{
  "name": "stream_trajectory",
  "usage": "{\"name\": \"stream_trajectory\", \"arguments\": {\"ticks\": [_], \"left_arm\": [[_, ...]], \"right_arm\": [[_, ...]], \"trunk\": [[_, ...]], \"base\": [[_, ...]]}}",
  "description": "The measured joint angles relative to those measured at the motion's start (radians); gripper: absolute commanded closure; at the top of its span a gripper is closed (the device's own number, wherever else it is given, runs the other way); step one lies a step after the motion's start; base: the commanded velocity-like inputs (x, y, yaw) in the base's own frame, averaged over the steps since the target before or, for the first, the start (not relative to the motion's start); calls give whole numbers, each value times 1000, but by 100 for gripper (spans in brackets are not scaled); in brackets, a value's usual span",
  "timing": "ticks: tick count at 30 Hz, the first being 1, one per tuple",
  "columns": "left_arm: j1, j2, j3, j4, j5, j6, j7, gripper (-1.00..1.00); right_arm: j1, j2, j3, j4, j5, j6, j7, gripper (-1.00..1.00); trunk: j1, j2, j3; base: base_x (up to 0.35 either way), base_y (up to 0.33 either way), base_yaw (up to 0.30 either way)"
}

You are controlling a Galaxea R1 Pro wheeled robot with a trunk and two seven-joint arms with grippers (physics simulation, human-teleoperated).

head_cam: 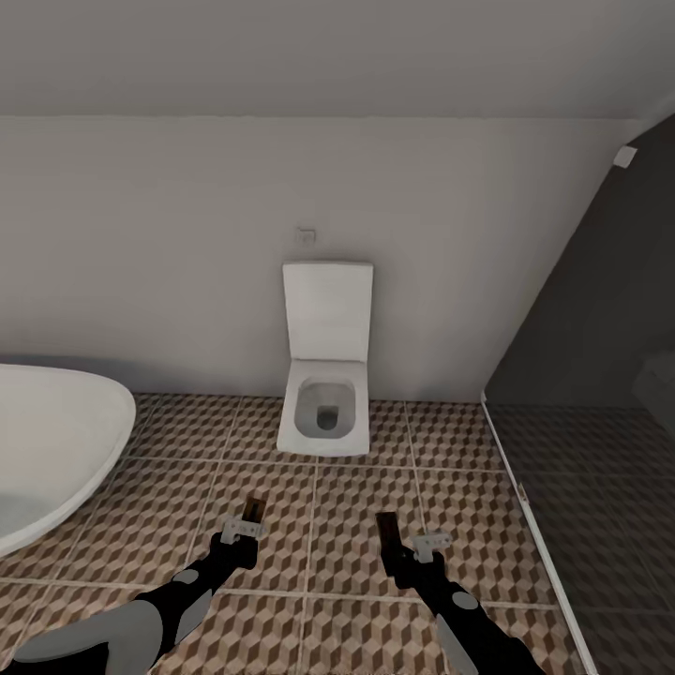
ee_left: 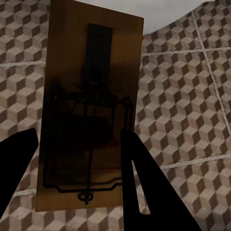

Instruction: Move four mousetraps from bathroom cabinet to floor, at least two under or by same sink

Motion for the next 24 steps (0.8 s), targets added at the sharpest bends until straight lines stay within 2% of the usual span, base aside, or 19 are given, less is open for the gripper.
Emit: {"name": "stream_trajectory", "arguments": {"ticks": [3,6,24], "left_arm": [[0,0,0,0,0,0,0,100],[0,0,0,0,0,0,0,100],[0,0,0,0,0,0,0,100]], "right_arm": [[0,-28,0,1,-1,0,1,100],[0,-36,0,0,-1,0,1,100],[0,-51,-5,0,0,0,0,100]], "trunk": [[12,-21,-14],[23,-42,-28],[92,-168,-113]], "base": [[0,0,0],[0,0,0],[0,0,0]]}}
